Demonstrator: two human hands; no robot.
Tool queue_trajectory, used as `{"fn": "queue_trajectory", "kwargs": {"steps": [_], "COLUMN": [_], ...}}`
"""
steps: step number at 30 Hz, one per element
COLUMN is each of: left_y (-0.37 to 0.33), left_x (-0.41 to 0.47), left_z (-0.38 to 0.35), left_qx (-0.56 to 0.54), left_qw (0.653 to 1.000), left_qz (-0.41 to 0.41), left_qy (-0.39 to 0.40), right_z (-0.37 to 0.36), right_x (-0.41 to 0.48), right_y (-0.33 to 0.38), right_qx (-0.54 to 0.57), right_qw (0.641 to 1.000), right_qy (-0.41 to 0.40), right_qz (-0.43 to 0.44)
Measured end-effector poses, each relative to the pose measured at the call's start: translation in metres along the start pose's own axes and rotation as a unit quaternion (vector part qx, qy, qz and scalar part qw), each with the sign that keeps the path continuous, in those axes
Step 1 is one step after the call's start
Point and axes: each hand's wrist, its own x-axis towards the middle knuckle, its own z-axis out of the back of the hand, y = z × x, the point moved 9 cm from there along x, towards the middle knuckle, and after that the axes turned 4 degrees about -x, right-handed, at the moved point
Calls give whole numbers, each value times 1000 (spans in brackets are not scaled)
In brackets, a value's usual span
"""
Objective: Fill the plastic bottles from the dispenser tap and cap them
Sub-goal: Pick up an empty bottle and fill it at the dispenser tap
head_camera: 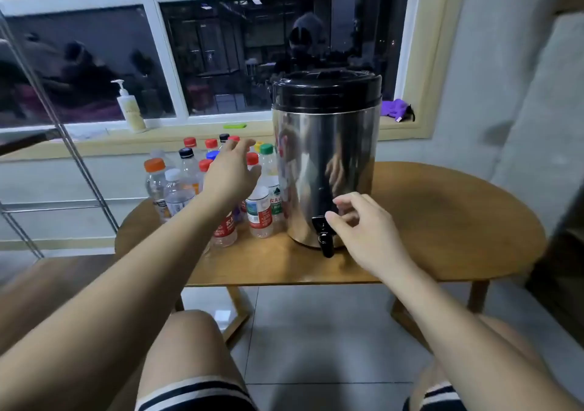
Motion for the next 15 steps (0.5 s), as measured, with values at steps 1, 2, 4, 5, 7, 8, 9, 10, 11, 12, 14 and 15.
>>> {"fn": "queue_trajectory", "kwargs": {"steps": [1,2,4,5,7,8,9,10,11,12,14,15], "left_y": [1,1,7,10,12,12,13,13,14,13,12,10], "left_x": [3,4,7,9,11,11,12,14,15,16,14,12], "left_z": [-3,-3,-8,-10,-11,-10,-12,-14,-16,-16,-11,-6], "left_qx": [18,28,39,32,11,13,13,16,14,10,-14,-31], "left_qw": [1000,999,998,999,1000,1000,1000,1000,1000,1000,999,999], "left_qz": [-1,3,6,5,6,3,1,-3,-10,-18,-27,-29], "left_qy": [12,23,39,38,26,18,9,4,-2,-10,-12,-20], "right_z": [1,4,3,3,3,3,1,-1,-2,-5,-8,-7], "right_x": [-1,-2,-5,-5,-1,3,6,10,15,21,25,27], "right_y": [-1,0,-1,-2,-4,-6,-8,-9,-9,-9,-8,-6], "right_qx": [7,5,3,4,7,8,10,8,8,8,10,6], "right_qw": [1000,1000,1000,1000,1000,1000,1000,1000,1000,1000,1000,999], "right_qy": [-2,0,8,7,3,3,4,5,6,11,19,16], "right_qz": [-2,-12,-11,-8,-4,-3,0,4,8,15,22,27]}}
